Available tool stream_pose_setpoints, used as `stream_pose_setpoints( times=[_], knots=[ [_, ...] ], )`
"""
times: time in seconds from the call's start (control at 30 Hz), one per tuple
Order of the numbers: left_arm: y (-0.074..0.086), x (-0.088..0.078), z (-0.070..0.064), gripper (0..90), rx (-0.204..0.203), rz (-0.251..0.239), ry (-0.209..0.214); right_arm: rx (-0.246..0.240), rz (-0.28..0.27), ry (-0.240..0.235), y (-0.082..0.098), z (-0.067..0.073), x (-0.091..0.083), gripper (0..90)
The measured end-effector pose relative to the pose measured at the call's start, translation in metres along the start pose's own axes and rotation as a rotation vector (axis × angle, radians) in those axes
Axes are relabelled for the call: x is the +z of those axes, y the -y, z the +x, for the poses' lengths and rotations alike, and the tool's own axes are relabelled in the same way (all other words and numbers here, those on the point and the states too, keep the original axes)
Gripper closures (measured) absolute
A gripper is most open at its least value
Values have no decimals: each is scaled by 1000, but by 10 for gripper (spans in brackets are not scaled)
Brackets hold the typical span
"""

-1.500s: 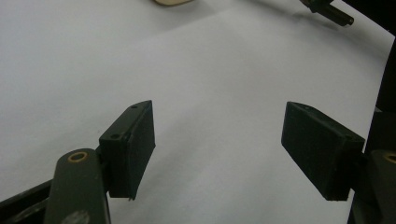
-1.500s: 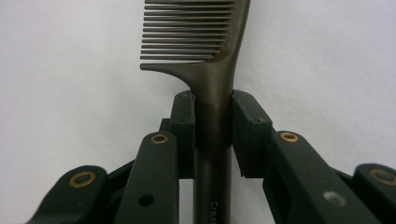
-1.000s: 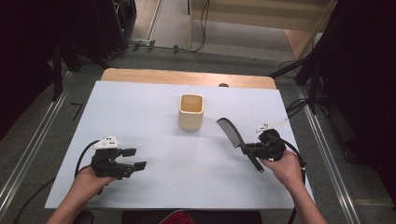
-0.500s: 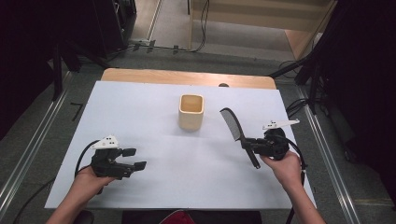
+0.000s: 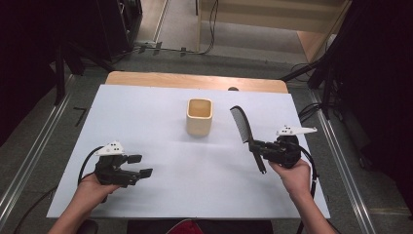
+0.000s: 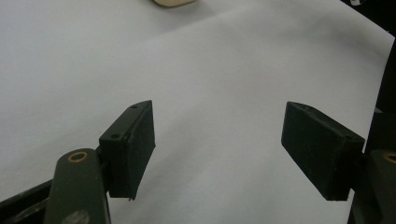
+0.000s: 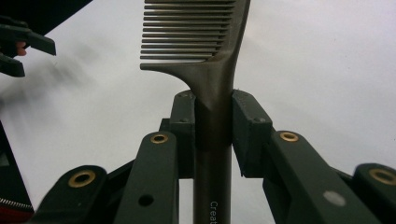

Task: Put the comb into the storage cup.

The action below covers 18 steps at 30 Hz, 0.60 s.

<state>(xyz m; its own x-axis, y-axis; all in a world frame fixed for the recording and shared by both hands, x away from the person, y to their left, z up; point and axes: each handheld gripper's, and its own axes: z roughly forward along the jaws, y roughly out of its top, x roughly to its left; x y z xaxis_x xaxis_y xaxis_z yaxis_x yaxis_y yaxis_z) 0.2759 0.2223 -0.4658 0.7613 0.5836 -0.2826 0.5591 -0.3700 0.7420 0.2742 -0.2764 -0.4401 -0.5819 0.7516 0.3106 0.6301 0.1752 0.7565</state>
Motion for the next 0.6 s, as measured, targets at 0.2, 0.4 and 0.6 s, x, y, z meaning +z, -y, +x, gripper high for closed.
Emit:
stream_pose_setpoints(
  times=[0.2,0.4,0.6],
  knots=[
    [0,0,0,273,1,1,0,4,-50,12,0,4,-2,701],
    [0,0,0,273,1,0,-1,5,-76,19,-2,7,-3,701],
    [0,0,0,273,2,0,-1,5,-87,21,-5,10,-1,701]
  ],
)
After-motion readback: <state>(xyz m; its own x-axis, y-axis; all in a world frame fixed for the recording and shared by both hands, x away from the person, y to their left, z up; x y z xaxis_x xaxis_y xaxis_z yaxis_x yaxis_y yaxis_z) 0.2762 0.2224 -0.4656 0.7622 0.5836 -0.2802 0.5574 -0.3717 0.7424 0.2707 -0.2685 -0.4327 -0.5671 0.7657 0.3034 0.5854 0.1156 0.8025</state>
